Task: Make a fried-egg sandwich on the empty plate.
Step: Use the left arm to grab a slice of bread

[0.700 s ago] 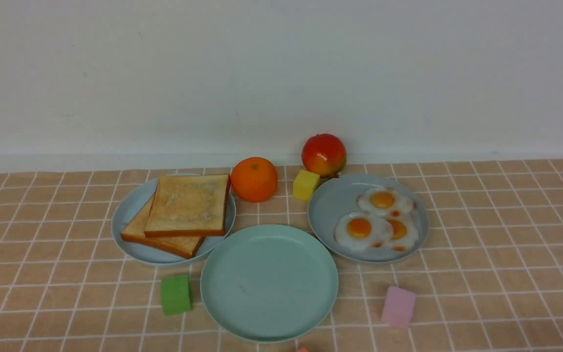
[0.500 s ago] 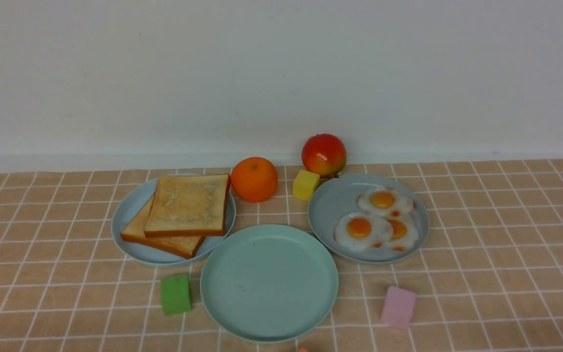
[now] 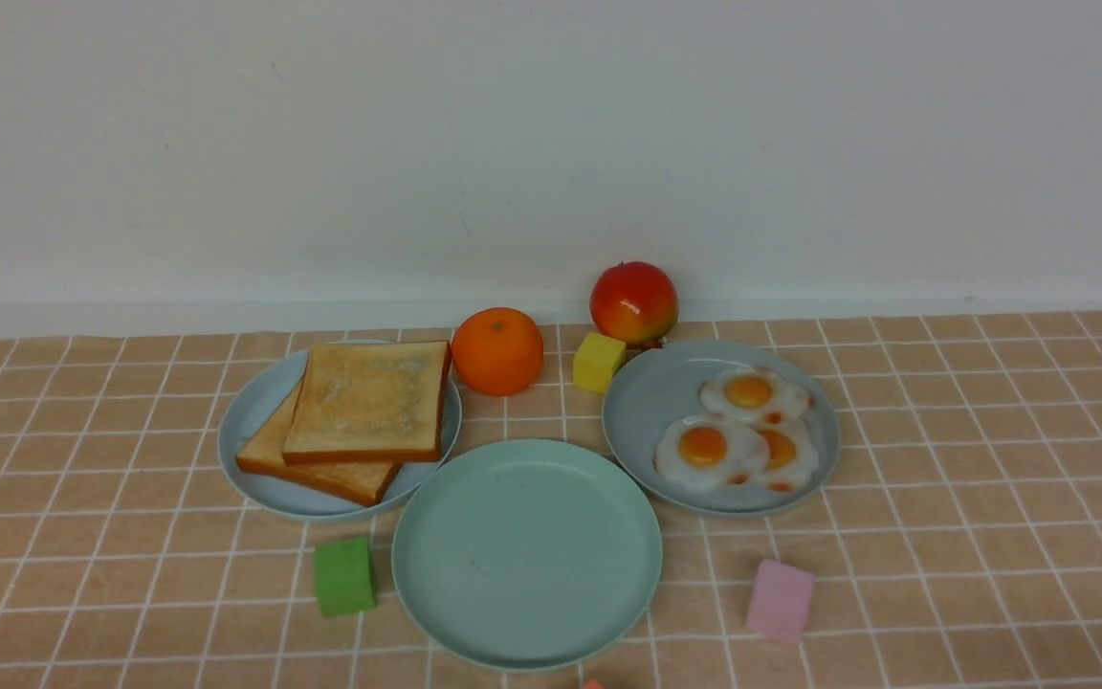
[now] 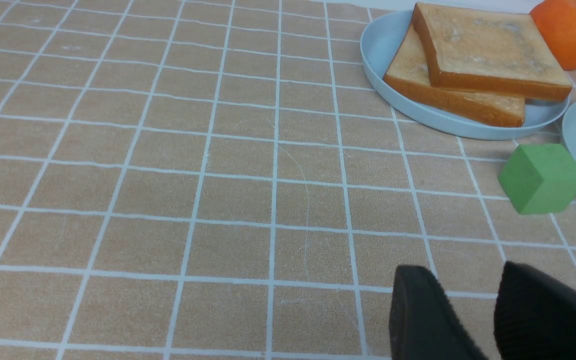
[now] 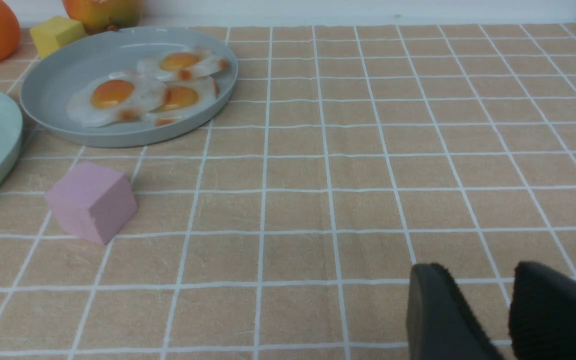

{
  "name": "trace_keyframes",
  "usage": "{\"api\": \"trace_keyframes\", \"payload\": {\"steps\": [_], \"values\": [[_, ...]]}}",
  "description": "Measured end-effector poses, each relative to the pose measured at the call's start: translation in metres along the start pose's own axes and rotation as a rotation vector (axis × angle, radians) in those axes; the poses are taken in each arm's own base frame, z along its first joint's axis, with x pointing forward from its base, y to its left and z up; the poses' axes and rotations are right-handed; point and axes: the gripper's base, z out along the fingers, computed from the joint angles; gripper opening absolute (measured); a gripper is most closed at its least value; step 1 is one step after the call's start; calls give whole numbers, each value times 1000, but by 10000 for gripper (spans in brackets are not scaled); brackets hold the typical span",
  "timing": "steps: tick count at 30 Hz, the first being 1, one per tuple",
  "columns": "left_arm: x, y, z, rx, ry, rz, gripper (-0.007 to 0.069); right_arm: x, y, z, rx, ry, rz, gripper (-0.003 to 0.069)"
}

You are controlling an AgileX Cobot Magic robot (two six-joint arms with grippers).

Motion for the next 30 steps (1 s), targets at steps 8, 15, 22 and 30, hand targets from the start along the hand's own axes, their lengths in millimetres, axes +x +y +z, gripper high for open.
{"api": "trace_keyframes", "payload": {"steps": [8, 15, 22, 30], "values": [[0, 0, 0, 0, 0, 0, 238, 0, 0, 0, 0, 0, 0, 242], [0, 0, 0, 0, 0, 0, 237, 0, -1, 0, 7, -1, -18, 242], [0, 0, 0, -5, -5, 14, 237, -1, -4, 0, 46, -3, -116, 242], [-15, -3, -1, 27, -171, 15, 237, -1, -5, 0, 56, -14, -146, 242]]}}
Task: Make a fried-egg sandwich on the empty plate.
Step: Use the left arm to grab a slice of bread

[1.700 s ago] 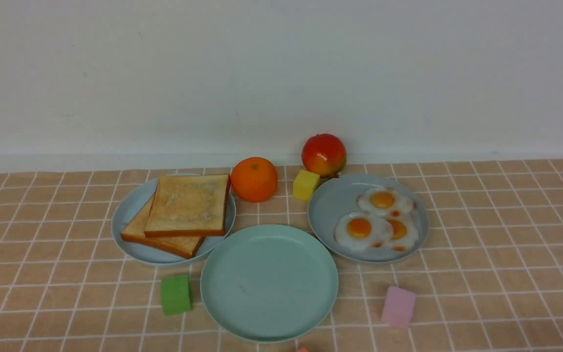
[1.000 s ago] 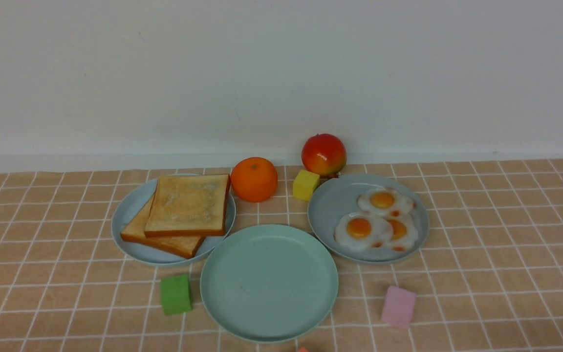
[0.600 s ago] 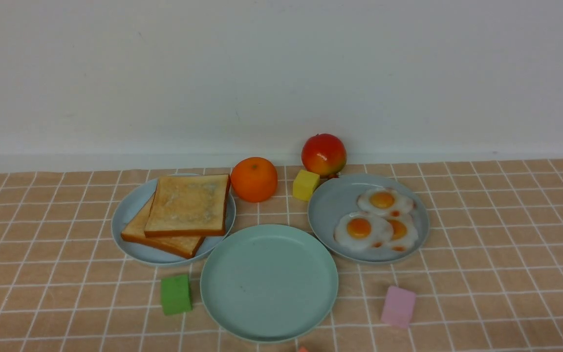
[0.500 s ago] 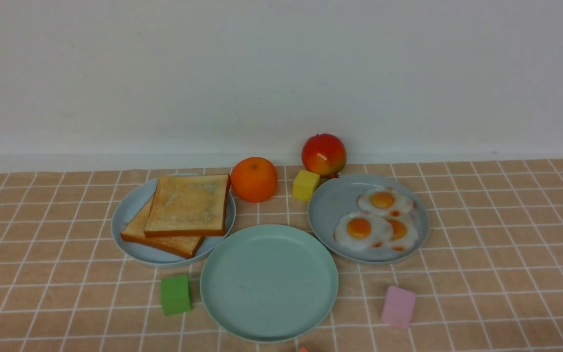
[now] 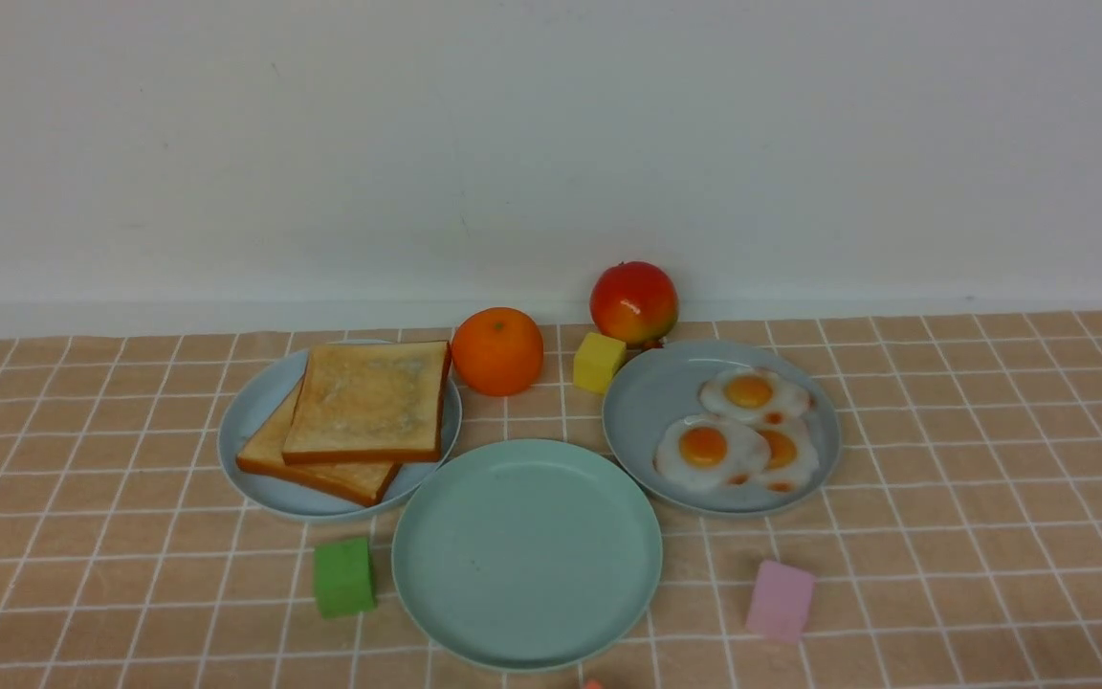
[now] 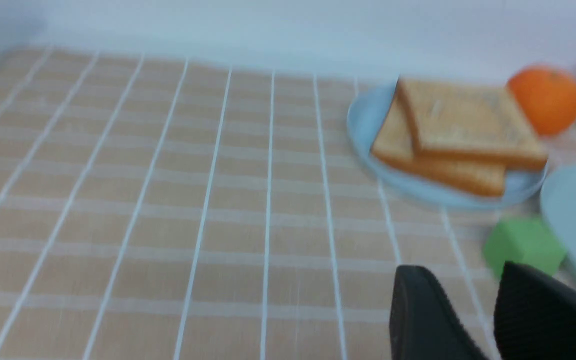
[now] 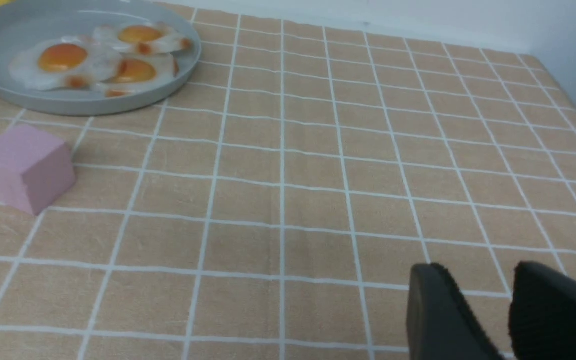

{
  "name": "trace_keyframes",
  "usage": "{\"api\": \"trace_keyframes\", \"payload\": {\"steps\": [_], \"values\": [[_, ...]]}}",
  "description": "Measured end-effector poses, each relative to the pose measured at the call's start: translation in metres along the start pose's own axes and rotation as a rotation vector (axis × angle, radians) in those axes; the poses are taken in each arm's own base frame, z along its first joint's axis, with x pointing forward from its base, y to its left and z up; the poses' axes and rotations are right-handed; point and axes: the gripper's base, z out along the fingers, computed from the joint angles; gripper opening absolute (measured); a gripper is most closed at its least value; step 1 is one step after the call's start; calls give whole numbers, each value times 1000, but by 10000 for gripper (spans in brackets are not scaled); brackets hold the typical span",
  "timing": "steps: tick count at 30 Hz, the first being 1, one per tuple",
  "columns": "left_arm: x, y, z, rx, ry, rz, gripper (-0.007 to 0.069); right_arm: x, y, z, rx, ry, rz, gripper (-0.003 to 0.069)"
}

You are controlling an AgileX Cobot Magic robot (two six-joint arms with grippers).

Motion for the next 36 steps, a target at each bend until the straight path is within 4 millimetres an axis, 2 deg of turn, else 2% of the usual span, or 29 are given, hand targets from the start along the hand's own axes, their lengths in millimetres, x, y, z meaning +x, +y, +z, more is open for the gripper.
{"api": "trace_keyframes", "payload": {"steps": [3, 5, 10, 16, 19, 22, 23, 24, 27, 29, 30, 31, 32, 33, 36], "values": [[-11, -2, -1, 22, -116, 0, 237, -3, 1, 1, -7, -55, 1, 242], [-17, -3, -2, 35, -185, 0, 237, -13, 2, 0, -16, -165, 2, 242], [-18, -3, -2, 38, -202, 0, 237, -27, 3, -4, -30, -329, 3, 242], [-20, -4, -2, 43, -224, -8, 237, -33, 3, -6, -36, -396, 8, 242], [-30, -5, -5, 83, -335, -162, 237, -40, 4, -10, -55, -486, 64, 242], [-47, -4, -13, 162, -529, -400, 237, -53, 4, -17, -95, -644, 142, 242], [-48, -4, -14, 167, -542, -409, 237, -54, 4, -18, -98, -654, 149, 242], [-56, -4, -19, 205, -641, -471, 238, -60, 4, -24, -130, -742, 210, 242], [-74, -5, -29, 252, -735, -527, 238, -75, 1, -33, -174, -820, 325, 242], [-106, -9, -46, 292, -808, -536, 238, -101, -5, -46, -201, -869, 420, 242], [-110, -10, -49, 297, -819, -536, 238, -104, -5, -47, -203, -869, 428, 242], [-136, -13, -62, 318, -847, -537, 238, -133, -12, -59, -221, -899, 494, 242], [-139, -14, -64, 320, -850, -537, 238, -136, -12, -59, -222, -896, 503, 242], [-166, -18, -72, 327, -841, -538, 238, -166, -17, -68, -230, -905, 532, 242], [-209, -26, -65, 300, -710, -549, 238, -219, -26, -74, -220, -838, 560, 242]]}}
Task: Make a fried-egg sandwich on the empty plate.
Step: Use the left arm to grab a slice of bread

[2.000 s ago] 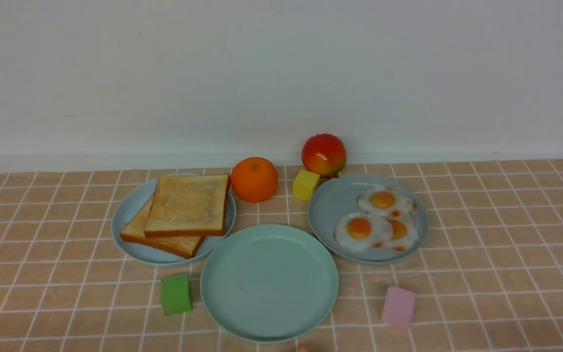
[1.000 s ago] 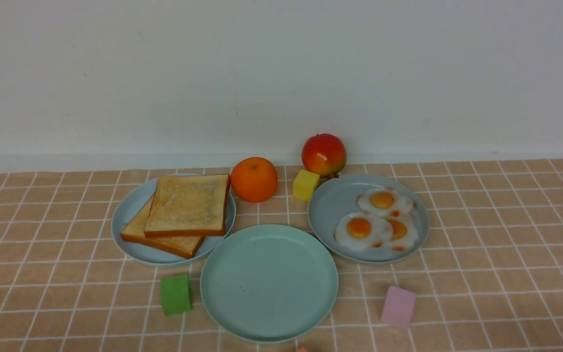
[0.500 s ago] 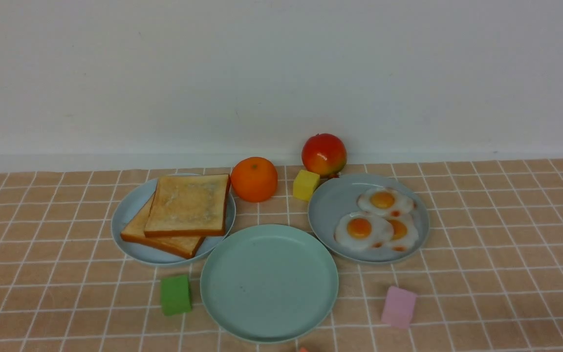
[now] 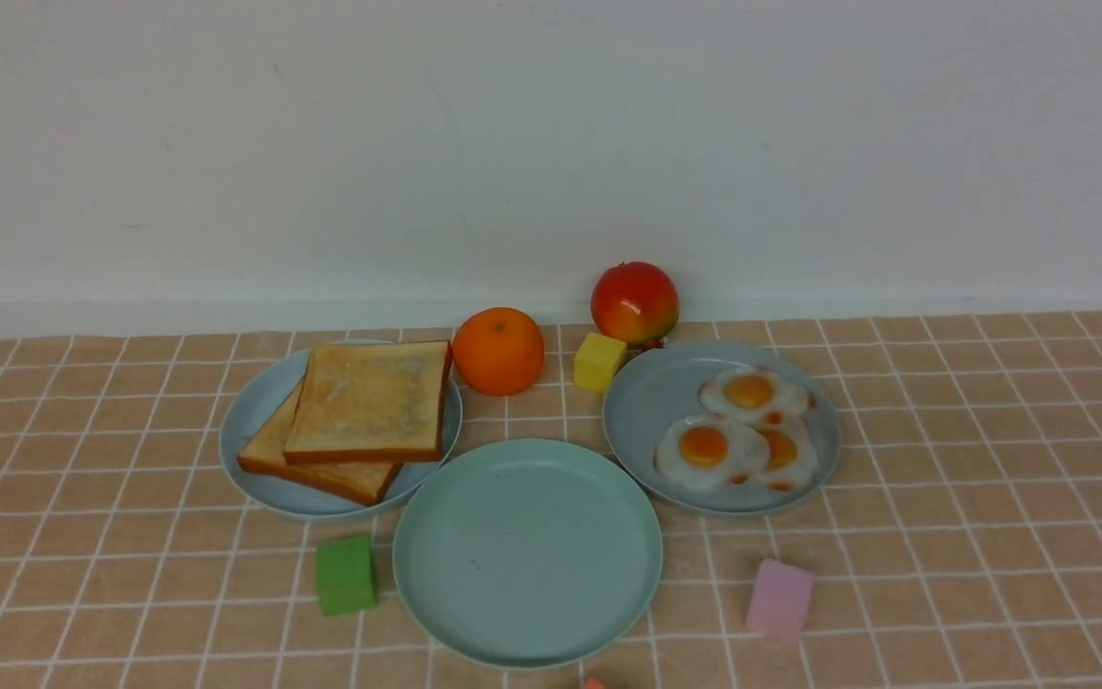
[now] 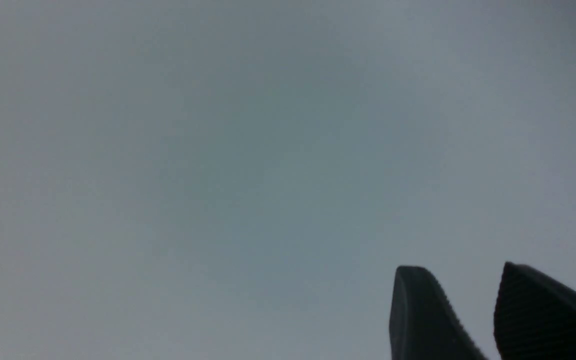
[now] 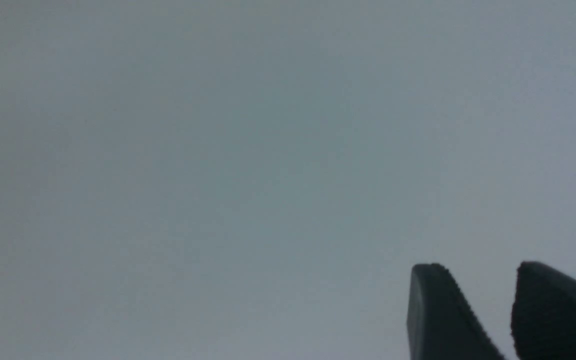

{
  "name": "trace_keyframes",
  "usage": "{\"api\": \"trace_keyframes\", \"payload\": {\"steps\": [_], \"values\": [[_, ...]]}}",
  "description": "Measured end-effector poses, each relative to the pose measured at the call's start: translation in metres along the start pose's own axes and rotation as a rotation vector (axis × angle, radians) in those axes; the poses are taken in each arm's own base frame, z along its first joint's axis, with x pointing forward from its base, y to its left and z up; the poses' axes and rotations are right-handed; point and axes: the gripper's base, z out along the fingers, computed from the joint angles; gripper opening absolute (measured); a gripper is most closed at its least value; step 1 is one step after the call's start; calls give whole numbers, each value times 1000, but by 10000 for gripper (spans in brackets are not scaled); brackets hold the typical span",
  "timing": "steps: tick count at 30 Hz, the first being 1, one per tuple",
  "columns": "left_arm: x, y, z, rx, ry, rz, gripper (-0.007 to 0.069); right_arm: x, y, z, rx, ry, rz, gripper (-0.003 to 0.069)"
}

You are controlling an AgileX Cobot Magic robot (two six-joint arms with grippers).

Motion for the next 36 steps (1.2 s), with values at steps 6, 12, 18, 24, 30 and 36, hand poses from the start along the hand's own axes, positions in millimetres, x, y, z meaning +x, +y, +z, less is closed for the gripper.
{"api": "trace_keyframes", "payload": {"steps": [6, 12, 18, 24, 30, 36], "values": [[28, 15, 63, -262, 388, -38, 238, -8, 1, 59, 177, 322, 2, 242], [80, 57, 104, -426, 579, -25, 238, 27, -18, 82, 312, 578, -36, 242], [146, 113, 131, -618, 727, -102, 238, 58, -35, 77, 469, 868, -47, 242], [199, 146, 110, -938, 1035, -288, 238, 77, -33, 69, 440, 997, -90, 242], [233, 158, 87, -1046, 1363, -331, 238, 109, -8, 48, 249, 1200, -51, 242], [234, 145, 112, -788, 1467, -269, 238, 128, 13, 28, 50, 1376, -64, 242]]}}
